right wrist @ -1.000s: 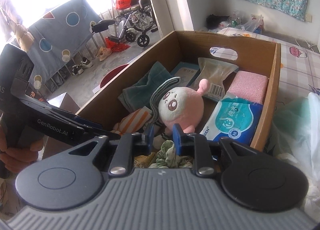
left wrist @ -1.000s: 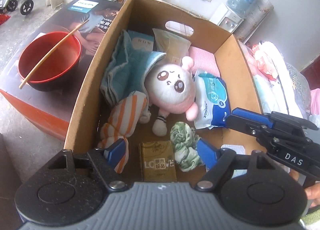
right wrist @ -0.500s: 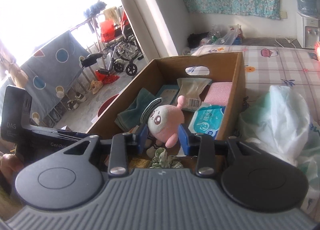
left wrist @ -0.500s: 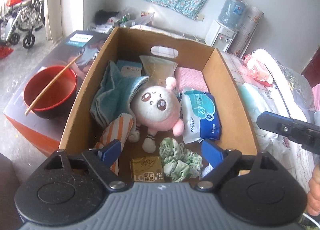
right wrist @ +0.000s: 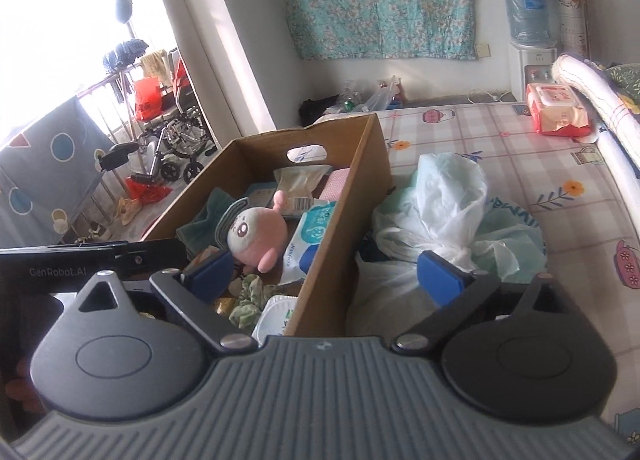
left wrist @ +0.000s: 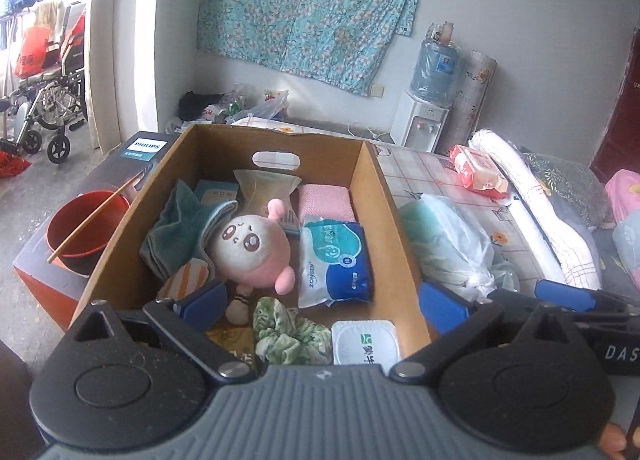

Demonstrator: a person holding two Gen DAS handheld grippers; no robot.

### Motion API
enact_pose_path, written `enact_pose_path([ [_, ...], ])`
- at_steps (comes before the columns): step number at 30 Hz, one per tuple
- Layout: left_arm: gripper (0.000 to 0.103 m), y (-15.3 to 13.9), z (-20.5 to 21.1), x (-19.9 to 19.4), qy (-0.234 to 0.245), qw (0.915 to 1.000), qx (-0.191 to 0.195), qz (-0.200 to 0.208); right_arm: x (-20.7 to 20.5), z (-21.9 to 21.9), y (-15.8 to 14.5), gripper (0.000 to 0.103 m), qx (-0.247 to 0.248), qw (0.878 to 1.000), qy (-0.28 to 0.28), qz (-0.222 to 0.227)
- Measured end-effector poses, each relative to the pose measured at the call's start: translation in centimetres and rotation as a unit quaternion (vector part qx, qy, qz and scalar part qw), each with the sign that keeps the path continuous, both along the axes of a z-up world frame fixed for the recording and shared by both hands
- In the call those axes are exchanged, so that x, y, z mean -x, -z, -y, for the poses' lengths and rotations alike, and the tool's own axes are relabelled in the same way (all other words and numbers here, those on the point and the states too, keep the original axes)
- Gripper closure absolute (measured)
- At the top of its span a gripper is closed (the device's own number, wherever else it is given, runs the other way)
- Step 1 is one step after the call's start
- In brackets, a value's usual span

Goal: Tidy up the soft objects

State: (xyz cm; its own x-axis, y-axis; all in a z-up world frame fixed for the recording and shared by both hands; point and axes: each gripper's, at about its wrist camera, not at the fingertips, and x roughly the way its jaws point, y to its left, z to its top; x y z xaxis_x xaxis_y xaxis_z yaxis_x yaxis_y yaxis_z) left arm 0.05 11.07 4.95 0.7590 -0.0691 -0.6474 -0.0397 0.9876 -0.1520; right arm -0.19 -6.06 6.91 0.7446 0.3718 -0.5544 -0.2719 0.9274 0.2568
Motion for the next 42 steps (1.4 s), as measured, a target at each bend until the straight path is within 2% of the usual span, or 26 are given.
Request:
enact_pose_path([
  [3,0.000,0.6,1.0,0.7,-0.003,0.9999,-0.011,-0.012,0.8,-0.1,0.5,0.001,0.029,0.999,0.015,-0.005],
  [6,0.000,1.2,1.9,0.6,-0.005,0.9983,-0.036,-0.045,1.4,0.1,1.2,0.001,0.044,0.998,0.032,-0.014],
  [11,0.000,2.1,2.7,1.6,-0.024,0.9963,-0.067,-0.047,1.6,0.3,2.2,0.001,0.053,0.997,0.043,-0.031],
  [16,0.000,2.9,2.7,1.9,-0.025,0.9945,-0.074,-0.070,1.4,-0.1,2.5,0.001,0.057,0.997,0.030,-0.043],
  [24,0.000,3.6,1.6,2.1,-0.049,0.9922,-0.062,-0.097,0.9,-1.4,3.4,0.001,0.070,0.995,0.009,-0.064],
  [42,0.001,4.2,1.2,1.9,-0.053,0.9893,-0.069,-0.117,0.3,-2.2,4.2,0.001,0.084,0.994,0.001,-0.077],
])
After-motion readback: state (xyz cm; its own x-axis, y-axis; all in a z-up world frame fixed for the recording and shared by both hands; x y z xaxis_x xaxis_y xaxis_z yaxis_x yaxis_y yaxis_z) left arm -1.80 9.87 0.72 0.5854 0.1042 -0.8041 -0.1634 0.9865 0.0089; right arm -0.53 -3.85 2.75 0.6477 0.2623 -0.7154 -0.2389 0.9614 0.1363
